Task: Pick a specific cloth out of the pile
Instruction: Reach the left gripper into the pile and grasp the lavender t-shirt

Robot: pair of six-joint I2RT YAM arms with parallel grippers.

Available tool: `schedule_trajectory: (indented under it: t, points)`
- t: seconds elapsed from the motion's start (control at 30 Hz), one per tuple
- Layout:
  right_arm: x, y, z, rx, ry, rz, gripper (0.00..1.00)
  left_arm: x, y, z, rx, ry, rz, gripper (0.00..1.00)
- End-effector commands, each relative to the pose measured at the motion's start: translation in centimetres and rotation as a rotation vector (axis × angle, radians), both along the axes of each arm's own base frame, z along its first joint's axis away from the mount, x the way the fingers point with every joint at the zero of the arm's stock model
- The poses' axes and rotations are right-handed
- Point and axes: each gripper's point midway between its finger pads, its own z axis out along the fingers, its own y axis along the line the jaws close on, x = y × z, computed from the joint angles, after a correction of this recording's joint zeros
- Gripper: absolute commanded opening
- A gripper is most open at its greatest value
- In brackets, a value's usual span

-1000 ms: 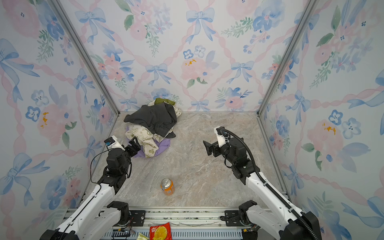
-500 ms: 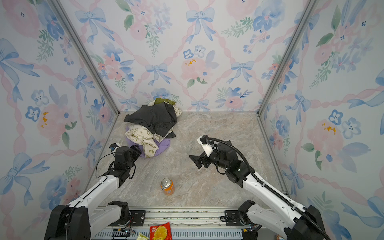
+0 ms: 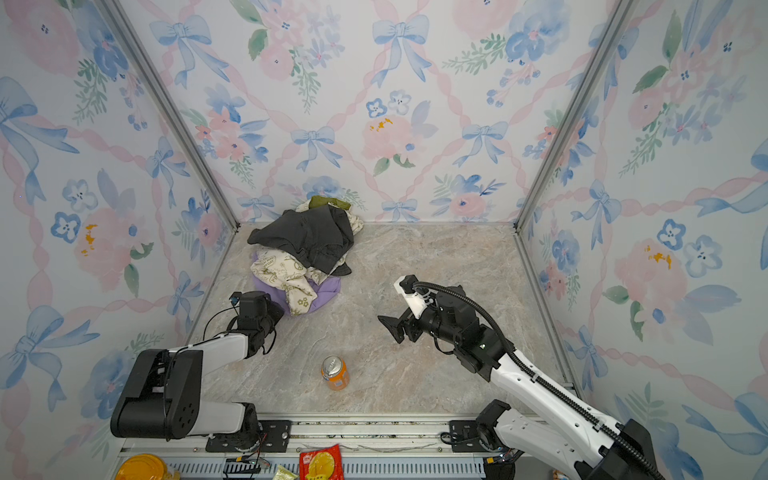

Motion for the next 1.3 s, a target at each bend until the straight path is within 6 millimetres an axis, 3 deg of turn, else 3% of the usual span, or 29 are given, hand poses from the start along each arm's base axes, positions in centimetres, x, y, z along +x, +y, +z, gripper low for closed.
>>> schedule_trajectory:
  t: [0.0,0.07,0.2,0.37,0.57,0.93,1.27]
  points:
    - [-0.3,-0.3,-0.4,-0.028,0.0,-0.004,0.97,1.9,-0.1,1.4,-0.006,-0.061,-0.017,0.31]
    - [-0.3,-0.3,-0.5,-0.031,0.0,-0.005,0.97,2.3,-0.2,1.3,-0.01,-0.06,-0.028,0.26]
    - [-0.1,-0.3,-0.9,-0.038,0.0,-0.01,0.97,3.0,-0.6,1.3,-0.029,-0.074,-0.049,0.01]
    - [0.0,-0.3,-1.8,-0.05,0.013,-0.014,0.97,3.2,-0.5,2.1,-0.024,-0.097,-0.045,0.0]
    - [0.5,-0.3,-2.7,-0.06,0.02,-0.022,0.97,3.1,-0.4,5.0,-0.017,-0.179,-0.039,0.0]
    - [1.6,0.1,-3.2,-0.065,0.038,-0.04,0.97,3.2,0.1,12.9,0.01,-0.355,-0.022,0.0]
    - [1.8,-0.8,-3.3,-0.066,0.029,-0.081,0.97,3.0,1.0,19.8,0.07,-0.46,0.011,0.0]
